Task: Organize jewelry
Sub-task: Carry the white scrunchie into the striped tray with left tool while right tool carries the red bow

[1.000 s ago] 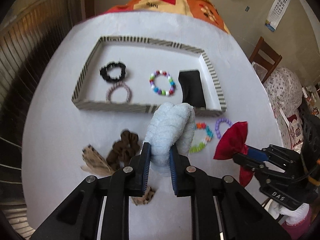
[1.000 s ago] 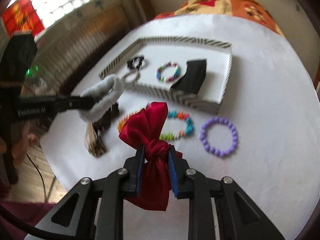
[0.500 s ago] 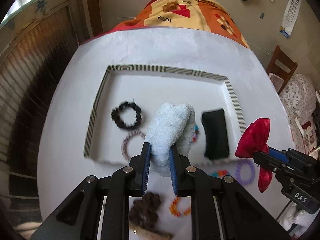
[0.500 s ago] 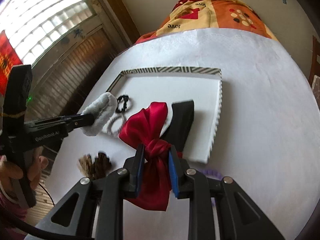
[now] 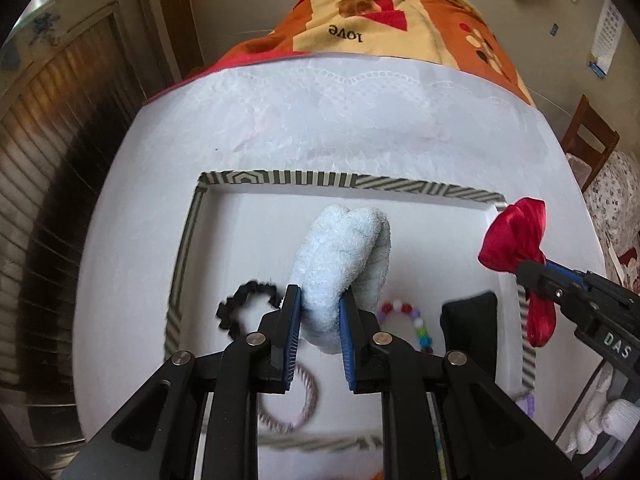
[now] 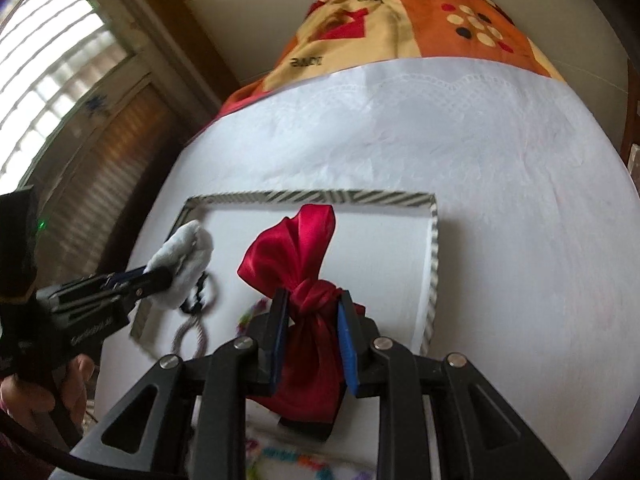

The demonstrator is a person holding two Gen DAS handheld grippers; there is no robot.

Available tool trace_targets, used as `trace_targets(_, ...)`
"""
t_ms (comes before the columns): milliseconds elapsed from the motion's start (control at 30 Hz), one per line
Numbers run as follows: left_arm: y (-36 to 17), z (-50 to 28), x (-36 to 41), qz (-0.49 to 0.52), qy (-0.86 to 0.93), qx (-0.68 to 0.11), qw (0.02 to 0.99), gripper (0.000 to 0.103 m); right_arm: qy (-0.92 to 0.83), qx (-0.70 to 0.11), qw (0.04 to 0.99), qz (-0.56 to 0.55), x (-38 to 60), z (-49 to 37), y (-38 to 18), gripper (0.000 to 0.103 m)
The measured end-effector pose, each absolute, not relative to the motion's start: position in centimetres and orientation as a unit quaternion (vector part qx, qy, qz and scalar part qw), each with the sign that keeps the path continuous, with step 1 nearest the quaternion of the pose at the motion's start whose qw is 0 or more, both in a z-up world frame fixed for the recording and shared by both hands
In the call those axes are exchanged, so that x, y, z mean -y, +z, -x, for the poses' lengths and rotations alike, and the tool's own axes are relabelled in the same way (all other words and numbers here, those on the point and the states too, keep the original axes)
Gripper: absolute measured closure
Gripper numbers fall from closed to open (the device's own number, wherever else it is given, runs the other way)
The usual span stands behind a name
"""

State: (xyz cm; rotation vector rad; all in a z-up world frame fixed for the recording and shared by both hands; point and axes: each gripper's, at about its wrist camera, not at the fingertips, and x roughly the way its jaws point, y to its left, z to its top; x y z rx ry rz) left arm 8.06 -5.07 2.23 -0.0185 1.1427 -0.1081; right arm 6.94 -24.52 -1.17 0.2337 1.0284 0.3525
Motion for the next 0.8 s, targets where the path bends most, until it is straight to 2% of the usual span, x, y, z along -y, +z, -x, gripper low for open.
trace_targets(300, -0.7, -11.9, 7.0, 0.008, -0.064, -0.558, 0.827, 0.094, 0.122, -0.521, 0.837, -0.113, 25.2, -12.3, -5.5, 0.079)
trace_targets(600, -2.3, -13.0, 8.3, -0.015, -0.070, -0.563, 0.824, 0.094, 0.107, -0.530, 0.834, -0.113, 25.5, -13.0, -7.6, 0.078)
trace_targets(667, -2.2, -13.0, 8.5, -0.019, -0.072, -0.562, 0.824, 0.094, 0.107, -0.531, 0.834, -0.103, 25.1, -12.9, -7.6, 0.074)
trace_targets(800, -2.3, -13.2, 8.2, -0.011, -0.080, -0.562, 0.824, 0.089, 0.114, -0.531, 0.834, -0.099, 24.5, -12.5, -7.0, 0.056)
